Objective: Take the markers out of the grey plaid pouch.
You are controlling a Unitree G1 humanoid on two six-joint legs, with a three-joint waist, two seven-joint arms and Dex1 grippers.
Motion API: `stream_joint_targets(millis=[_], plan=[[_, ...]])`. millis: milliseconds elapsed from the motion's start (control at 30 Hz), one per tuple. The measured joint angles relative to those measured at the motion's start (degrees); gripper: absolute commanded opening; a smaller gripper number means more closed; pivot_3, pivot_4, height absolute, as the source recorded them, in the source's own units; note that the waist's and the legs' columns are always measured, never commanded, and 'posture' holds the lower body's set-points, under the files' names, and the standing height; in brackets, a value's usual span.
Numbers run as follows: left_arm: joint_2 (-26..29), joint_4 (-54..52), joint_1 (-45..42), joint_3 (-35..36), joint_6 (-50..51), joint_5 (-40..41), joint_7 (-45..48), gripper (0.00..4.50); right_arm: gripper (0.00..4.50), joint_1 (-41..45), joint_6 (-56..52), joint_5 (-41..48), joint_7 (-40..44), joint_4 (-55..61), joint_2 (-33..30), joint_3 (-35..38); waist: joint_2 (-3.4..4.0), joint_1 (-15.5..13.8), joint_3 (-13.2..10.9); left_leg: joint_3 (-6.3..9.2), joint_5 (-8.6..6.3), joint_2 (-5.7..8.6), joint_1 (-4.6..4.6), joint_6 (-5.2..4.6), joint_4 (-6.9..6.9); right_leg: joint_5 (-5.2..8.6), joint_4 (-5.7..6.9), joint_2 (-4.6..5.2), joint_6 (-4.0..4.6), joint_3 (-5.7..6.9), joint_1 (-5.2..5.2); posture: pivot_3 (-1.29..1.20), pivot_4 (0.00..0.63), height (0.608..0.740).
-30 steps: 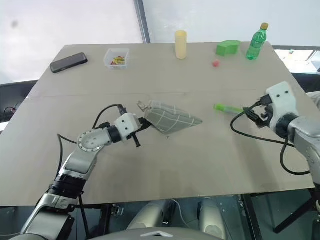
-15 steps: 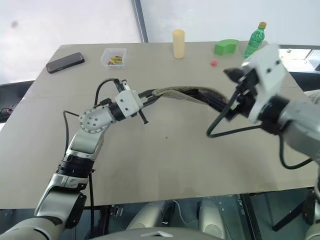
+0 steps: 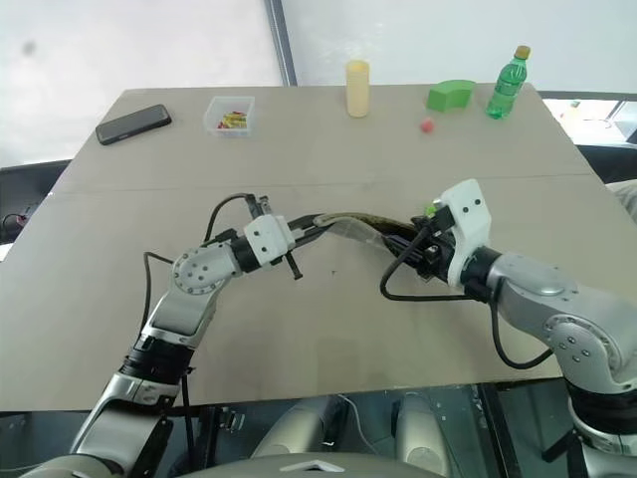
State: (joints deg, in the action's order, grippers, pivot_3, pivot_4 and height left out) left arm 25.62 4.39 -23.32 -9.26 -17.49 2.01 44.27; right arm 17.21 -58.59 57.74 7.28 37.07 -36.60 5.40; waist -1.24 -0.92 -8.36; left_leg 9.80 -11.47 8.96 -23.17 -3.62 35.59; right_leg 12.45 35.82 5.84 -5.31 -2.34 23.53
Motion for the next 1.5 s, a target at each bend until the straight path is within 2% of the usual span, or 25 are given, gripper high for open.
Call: stream_joint_targets(millis=[133, 167, 200, 267, 367, 467, 533, 833, 1000, 1100, 1300, 1400, 1500], plan=[[0.02, -0.04, -0.02, 0.0, 0.71, 0.15, 0.1, 0.0, 3.23, 0.2, -0.31, 0.85, -0.52, -1.07, 2.34, 0.03, 0.0, 0.06, 0.0, -0.02, 0.0, 0.0, 0.02, 0.01, -0.07, 0.0, -0.02, 0.01, 0.0, -0.03, 0.01, 0.0, 0.15, 0.74], [0.04, -0.05, -0.02, 0.01, 0.83, 0.34, 0.13, 0.0, 2.7, 0.36, -0.34, 0.92, -0.54, -1.07, 2.43, 0.05, 0.0, 0.07, 0.0, -0.02, 0.01, 0.0, 0.02, 0.02, -0.07, 0.0, -0.03, 0.01, 0.0, -0.03, 0.01, 0.0, 0.15, 0.74], [0.05, -0.06, -0.02, 0.02, 0.93, 0.4, 0.16, 0.0, 2.54, 0.64, -0.3, 1.47, -0.55, -1.04, 2.59, 0.28, 0.0, 0.07, 0.0, -0.02, 0.0, 0.01, 0.01, 0.01, -0.07, 0.0, -0.03, 0.01, 0.0, -0.03, 0.01, 0.0, 0.15, 0.74], [0.07, -0.48, -0.02, 0.04, 1.54, 0.42, 0.2, 0.0, 1.55, 0.76, 0.22, 4.56, -0.75, 0.27, 2.85, 2.86, 0.01, -0.04, -0.01, 0.0, 0.0, 0.01, 0.0, 0.01, -0.09, 0.0, -0.05, 0.02, 0.0, -0.02, 0.01, 0.0, 0.15, 0.74], [0.15, -0.61, -0.03, 0.19, 2.13, 0.45, 0.21, 0.0, 1.55, 0.39, 0.58, 8.37, -1.53, 3.05, 1.68, 6.31, 0.01, -0.06, 0.0, 0.0, -0.01, 0.01, 0.01, 0.0, -0.09, 0.0, -0.05, 0.02, 0.0, -0.01, 0.0, 0.0, 0.15, 0.74], [0.18, -1.11, -0.02, 0.18, 2.2, 0.47, 0.32, 0.0, 0.85, -2.04, 0.59, 10.12, -1.89, 4.19, 0.78, 6.83, 0.01, 0.0, 0.0, -0.01, -0.01, 0.01, 0.02, 0.0, -0.09, 0.0, -0.04, 0.02, 0.0, -0.02, 0.0, 0.0, 0.15, 0.74], [0.17, -1.29, -0.02, 0.18, 2.2, 0.54, 0.53, 0.0, 0.04, -2.94, 0.56, 10.06, -2.66, 4.1, 0.81, 6.36, 0.01, 0.06, 0.0, -0.02, -0.01, 0.0, 0.03, 0.0, -0.09, 0.0, -0.02, 0.03, 0.0, -0.03, 0.0, 0.0, 0.15, 0.74], [0.12, -3.43, 0.02, 0.15, 3.54, 2.26, 1.08, 0.0, 0.04, -2.73, 0.72, 4.44, -3.93, -2.12, 4.07, 0.78, 0.01, 0.04, 0.0, -0.04, 0.0, 0.01, 0.08, 0.0, -0.11, 0.0, -0.02, 0.02, 0.0, -0.04, -0.03, 0.0, 0.15, 0.74], [0.16, -6.2, 1.23, 0.12, 4.93, 3.91, 1.93, 0.0, 0.04, -1.48, 1.21, -2.16, -3.62, -6.72, 6.23, -3.42, 0.03, 0.18, -0.01, -0.08, 0.0, 0.0, 0.12, 0.01, -0.15, 0.0, -0.01, 0.0, 0.0, -0.09, -0.02, 0.0, 0.15, 0.74], [0.0, -6.34, 2.21, 0.3, 9.32, 5.78, 2.12, 0.0, 0.04, 0.89, 4.26, -11.86, 1.47, -6.29, 1.5, -12.82, 0.09, 0.2, -0.04, -0.09, 0.0, 0.0, 0.15, 0.01, -0.15, 0.01, 0.01, -0.02, -0.01, -0.08, -0.01, 0.0, 0.15, 0.74], [-0.18, -6.79, 3.05, 2.49, 27.23, 15.67, 3.37, 0.0, 0.04, 8.79, 12.24, -34.59, 10.81, -6.28, -5.92, -33.16, 0.06, 0.28, -0.03, -0.05, 0.01, -0.03, 0.17, 0.04, -0.14, 0.02, 0.02, -0.06, -0.03, -0.02, -0.03, 0.0, 0.15, 0.74], [0.88, -7.29, 3.56, 2.94, 32.51, 18.87, 5.53, 0.0, 0.04, 11.65, 15.19, -42.35, 13.81, -8.91, -5.92, -37.51, 0.05, 0.18, -0.04, -0.06, 0.14, -0.02, 0.15, 0.25, -0.14, 0.01, 0.0, -0.04, -0.02, -0.03, -0.04, 0.0, 0.15, 0.74], [1.32, -7.61, 3.67, 3.1, 33.59, 19.71, 6.76, 0.0, 0.04, 14.49, 17.53, -47.76, 15.53, -12.45, -5.38, -38.65, 0.05, 0.16, -0.03, -0.09, 0.12, -0.02, 0.16, 0.29, -0.14, 0.01, 0.0, -0.03, -0.01, -0.06, -0.04, 0.0, 0.15, 0.74]])
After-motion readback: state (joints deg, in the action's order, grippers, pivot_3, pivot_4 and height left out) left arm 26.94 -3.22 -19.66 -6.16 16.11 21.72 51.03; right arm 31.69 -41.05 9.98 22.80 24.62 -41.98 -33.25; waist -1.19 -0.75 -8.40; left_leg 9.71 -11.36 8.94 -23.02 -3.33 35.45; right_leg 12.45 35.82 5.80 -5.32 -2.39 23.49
